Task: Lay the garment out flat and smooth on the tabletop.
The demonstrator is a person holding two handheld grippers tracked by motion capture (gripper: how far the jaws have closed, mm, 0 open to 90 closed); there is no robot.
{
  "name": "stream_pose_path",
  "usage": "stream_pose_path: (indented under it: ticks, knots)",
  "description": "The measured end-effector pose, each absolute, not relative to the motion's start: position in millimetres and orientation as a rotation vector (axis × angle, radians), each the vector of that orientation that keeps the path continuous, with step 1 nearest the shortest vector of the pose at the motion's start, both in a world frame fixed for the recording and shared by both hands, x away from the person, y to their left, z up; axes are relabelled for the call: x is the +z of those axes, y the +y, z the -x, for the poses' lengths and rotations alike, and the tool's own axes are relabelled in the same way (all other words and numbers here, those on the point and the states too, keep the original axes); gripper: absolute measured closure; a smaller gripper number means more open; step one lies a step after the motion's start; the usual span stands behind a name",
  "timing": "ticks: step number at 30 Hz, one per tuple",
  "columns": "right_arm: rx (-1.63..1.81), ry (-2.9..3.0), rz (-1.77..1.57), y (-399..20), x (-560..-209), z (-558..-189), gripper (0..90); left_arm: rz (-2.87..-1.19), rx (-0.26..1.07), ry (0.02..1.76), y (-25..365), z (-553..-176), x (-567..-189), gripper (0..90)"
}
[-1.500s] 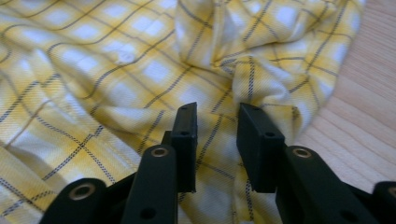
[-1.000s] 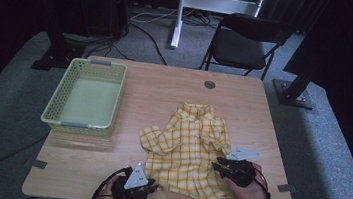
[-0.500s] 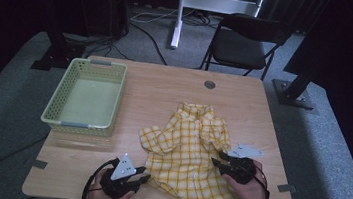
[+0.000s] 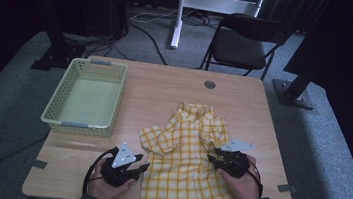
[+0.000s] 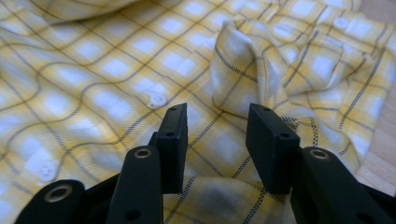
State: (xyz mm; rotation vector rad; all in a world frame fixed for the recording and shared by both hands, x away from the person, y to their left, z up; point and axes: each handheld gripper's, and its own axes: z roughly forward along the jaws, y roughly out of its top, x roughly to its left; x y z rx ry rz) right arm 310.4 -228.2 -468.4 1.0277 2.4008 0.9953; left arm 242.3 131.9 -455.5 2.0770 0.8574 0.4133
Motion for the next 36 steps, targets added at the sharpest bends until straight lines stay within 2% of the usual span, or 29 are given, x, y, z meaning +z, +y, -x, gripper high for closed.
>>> stream_pose_path:
  ticks: [16, 28, 36]
  knots:
    - [1.002, 2.387, -1.071, -227.9, -480.7, -320.3, 57.4, -2.069, 0.478, 0.948, 127.2, -300.7, -448.3, 59.3]
    - [1.022, 2.358, -1.103, -230.8, -482.7, -330.5, 56.4, -2.094, 0.478, 1.02, 117.6, -344.6, -457.2, 59.2]
    - [1.038, 2.337, -1.114, -232.6, -484.3, -334.5, 56.5, -2.139, 0.474, 1.046, 111.9, -359.8, -467.2, 58.9]
